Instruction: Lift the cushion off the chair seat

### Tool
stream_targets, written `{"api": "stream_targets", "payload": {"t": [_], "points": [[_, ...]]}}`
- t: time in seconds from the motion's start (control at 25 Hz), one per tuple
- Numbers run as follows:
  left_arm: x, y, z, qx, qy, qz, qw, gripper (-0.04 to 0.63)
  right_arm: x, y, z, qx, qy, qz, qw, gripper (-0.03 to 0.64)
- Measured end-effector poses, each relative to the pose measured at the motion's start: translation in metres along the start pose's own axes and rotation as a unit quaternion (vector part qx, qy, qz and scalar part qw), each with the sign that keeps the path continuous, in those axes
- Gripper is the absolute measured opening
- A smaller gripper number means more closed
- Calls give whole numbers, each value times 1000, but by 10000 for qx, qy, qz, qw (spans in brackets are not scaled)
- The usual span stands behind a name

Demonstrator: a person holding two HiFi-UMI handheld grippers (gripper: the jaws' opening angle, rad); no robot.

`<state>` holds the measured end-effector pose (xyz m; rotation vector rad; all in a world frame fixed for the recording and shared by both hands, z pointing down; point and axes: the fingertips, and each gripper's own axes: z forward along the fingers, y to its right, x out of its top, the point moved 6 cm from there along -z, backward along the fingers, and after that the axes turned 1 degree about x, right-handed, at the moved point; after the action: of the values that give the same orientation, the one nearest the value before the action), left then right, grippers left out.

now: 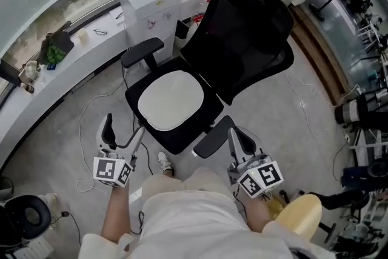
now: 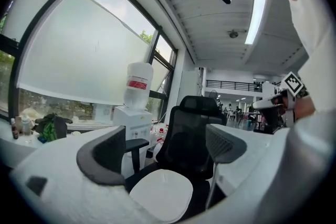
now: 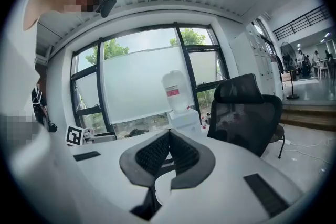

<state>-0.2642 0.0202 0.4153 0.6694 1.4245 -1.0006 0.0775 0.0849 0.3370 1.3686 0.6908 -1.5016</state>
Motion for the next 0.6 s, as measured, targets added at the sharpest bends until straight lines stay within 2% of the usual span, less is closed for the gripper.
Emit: {"api": "stream_targets", "payload": {"t": [0.32,0.6], "points": [[-3,0,83,-456,-247,14,9987,468,9,37,25,-381,-53,39,9993,0],[-19,3,133,-352,-465,224,9980,468,0,81,56,-210,-221,144,9994,0]]}}
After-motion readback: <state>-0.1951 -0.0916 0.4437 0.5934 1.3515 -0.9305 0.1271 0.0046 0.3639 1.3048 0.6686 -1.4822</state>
